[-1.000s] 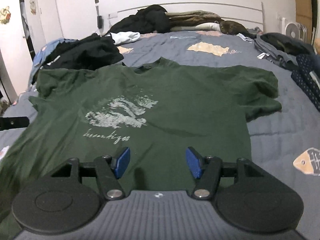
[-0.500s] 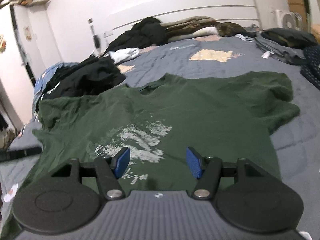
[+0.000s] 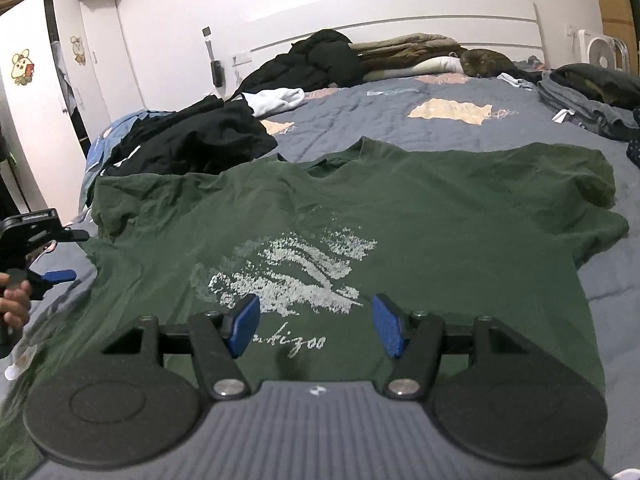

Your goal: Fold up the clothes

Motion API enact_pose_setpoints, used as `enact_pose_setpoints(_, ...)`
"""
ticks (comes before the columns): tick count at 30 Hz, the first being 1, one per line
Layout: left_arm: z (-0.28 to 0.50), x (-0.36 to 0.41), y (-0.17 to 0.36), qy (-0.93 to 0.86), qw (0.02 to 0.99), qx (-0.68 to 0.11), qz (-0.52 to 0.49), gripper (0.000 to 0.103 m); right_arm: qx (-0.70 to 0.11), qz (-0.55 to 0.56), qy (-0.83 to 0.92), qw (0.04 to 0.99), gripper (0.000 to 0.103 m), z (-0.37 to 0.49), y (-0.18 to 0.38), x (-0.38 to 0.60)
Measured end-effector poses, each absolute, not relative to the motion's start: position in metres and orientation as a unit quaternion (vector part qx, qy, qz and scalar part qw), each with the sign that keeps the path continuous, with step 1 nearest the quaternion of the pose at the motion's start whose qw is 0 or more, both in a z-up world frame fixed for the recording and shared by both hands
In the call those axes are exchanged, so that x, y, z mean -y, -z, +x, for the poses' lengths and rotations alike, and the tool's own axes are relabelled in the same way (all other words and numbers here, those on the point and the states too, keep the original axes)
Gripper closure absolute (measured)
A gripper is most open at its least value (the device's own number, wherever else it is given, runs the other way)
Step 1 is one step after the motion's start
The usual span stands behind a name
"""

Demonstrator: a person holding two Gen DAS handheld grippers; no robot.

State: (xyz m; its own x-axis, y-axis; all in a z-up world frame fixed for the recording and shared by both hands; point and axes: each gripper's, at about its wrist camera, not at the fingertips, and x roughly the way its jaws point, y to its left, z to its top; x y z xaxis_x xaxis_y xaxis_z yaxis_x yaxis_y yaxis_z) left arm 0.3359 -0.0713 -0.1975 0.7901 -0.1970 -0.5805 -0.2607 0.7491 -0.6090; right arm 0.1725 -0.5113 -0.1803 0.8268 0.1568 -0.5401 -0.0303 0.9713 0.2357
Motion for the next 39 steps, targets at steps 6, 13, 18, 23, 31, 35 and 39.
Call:
enact_pose_setpoints(6, 0.354, 0.065, 0.211, -0.014, 0.868, -0.313, -0.386, 0.032, -0.295, 0.122, -0.05, 0.946, 0.041, 0.175, 0.186, 0.514)
enact_pose_setpoints(13, 0.369, 0.057, 0.22, -0.011, 0.856, -0.293, -0.426, 0.04, -0.299, 0.126, -0.05, 0.945, 0.04, 0.175, 0.188, 0.514)
enact_pose_setpoints(18, 0.367, 0.056, 0.218, -0.016, 0.868, -0.288, -0.404, 0.088, -0.302, 0.131, -0.047, 0.943, 0.039, 0.176, 0.191, 0.515)
enact_pose_setpoints(23, 0.356, 0.095, 0.184, 0.004, 0.936, -0.25, -0.247, 0.092, -0.313, 0.134, -0.044, 0.939, 0.039, 0.177, 0.194, 0.516)
enact_pose_setpoints(31, 0.296, 0.226, 0.167, 0.161, 0.961, -0.147, 0.169, 0.093, -0.313, 0.135, -0.049, 0.939, 0.039, 0.177, 0.192, 0.516)
enact_pose_setpoints(35, 0.269, 0.273, 0.206, 0.241, 0.9, -0.17, 0.321, 0.093, -0.315, 0.14, -0.051, 0.937, 0.039, 0.176, 0.191, 0.517)
enact_pose_setpoints(39, 0.257, 0.293, 0.231, 0.264, 0.863, -0.173, 0.394, 0.092, -0.316, 0.141, -0.054, 0.937, 0.038, 0.176, 0.191, 0.518)
